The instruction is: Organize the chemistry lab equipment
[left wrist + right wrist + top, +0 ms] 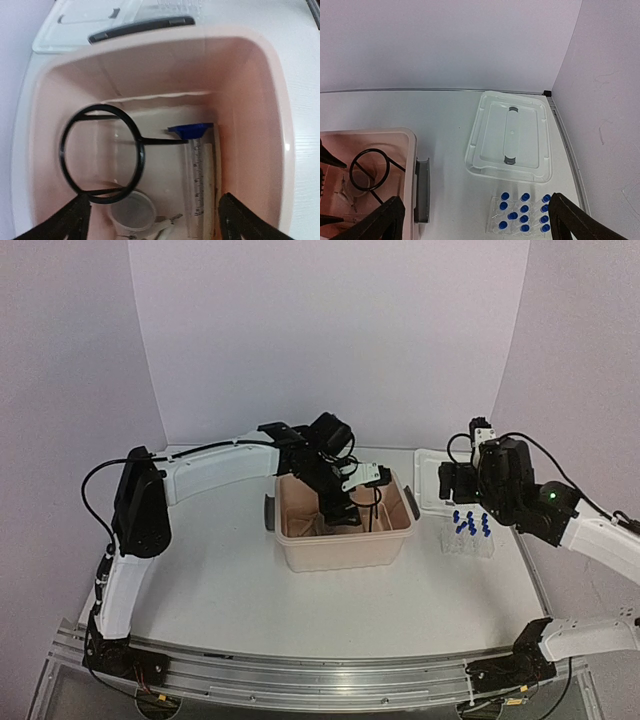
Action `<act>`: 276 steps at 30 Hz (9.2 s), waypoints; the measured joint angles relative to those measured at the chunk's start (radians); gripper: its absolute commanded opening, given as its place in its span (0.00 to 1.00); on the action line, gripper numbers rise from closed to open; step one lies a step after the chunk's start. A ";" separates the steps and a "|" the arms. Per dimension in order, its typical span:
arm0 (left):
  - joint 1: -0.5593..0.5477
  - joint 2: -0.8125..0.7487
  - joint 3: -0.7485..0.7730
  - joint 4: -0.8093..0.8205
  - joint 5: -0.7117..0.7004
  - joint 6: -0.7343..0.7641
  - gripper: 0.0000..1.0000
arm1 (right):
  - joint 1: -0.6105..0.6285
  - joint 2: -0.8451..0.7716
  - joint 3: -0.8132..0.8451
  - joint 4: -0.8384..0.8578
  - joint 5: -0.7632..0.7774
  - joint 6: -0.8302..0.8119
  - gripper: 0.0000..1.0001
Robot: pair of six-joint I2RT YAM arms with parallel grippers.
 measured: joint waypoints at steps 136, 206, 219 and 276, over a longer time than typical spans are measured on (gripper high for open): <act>0.198 -0.570 -0.387 0.521 0.085 -0.489 1.00 | -0.317 0.312 0.632 -0.067 -0.919 -0.858 0.00; 0.251 -0.977 -1.262 1.143 0.335 0.808 0.00 | -0.417 0.601 0.704 -0.079 -1.458 0.611 0.85; 0.249 -1.064 -1.358 1.308 0.546 0.891 0.00 | -0.412 0.667 0.721 -0.122 -1.610 0.602 0.85; 0.242 -1.044 -1.363 1.185 0.204 -0.346 1.00 | -0.340 0.547 0.706 0.106 -1.420 0.785 0.00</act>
